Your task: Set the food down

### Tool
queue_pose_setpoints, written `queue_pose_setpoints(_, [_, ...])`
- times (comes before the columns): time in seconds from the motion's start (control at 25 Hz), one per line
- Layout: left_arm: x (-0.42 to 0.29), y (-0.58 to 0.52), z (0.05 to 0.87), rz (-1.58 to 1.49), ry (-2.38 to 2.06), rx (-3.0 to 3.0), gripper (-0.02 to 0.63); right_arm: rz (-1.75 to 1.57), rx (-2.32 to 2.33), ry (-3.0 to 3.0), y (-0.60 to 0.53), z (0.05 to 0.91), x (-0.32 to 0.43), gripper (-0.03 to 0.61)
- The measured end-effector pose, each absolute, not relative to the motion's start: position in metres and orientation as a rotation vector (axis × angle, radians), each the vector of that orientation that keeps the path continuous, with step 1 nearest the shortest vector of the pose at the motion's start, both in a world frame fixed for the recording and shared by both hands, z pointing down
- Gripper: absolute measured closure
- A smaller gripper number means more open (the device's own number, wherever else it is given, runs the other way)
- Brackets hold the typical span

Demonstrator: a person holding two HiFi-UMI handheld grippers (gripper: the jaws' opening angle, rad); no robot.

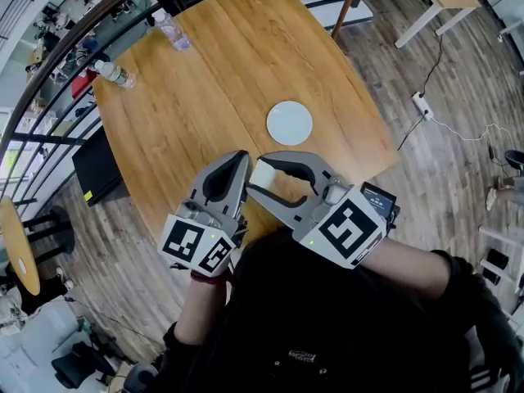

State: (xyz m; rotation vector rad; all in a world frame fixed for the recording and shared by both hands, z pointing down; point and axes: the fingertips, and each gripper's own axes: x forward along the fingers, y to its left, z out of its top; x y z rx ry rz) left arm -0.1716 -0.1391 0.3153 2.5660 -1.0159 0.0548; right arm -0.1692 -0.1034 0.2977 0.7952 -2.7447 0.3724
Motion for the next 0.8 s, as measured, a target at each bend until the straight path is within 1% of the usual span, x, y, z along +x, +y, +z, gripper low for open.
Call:
queue_pose_setpoints(0.28, [-0.188,-0.171,0.322,-0.002,-1.156,2.414,0.608,0.345,0.766,-2.777,-0.143,0.291,-0.164,0.405])
queue_pose_setpoints(0.56, [-0.203,-0.174,0.339,0.05,-1.248,2.349,0.609,0.417,0.816,-2.755,-0.167,0.313,-0.156,0.405])
queue_pose_setpoints(0.8, [-0.191,-0.175,0.342,0.072,-1.233,2.362,0.609,0.47,0.821,-2.721,-0.178,0.336,-0.152,0.405])
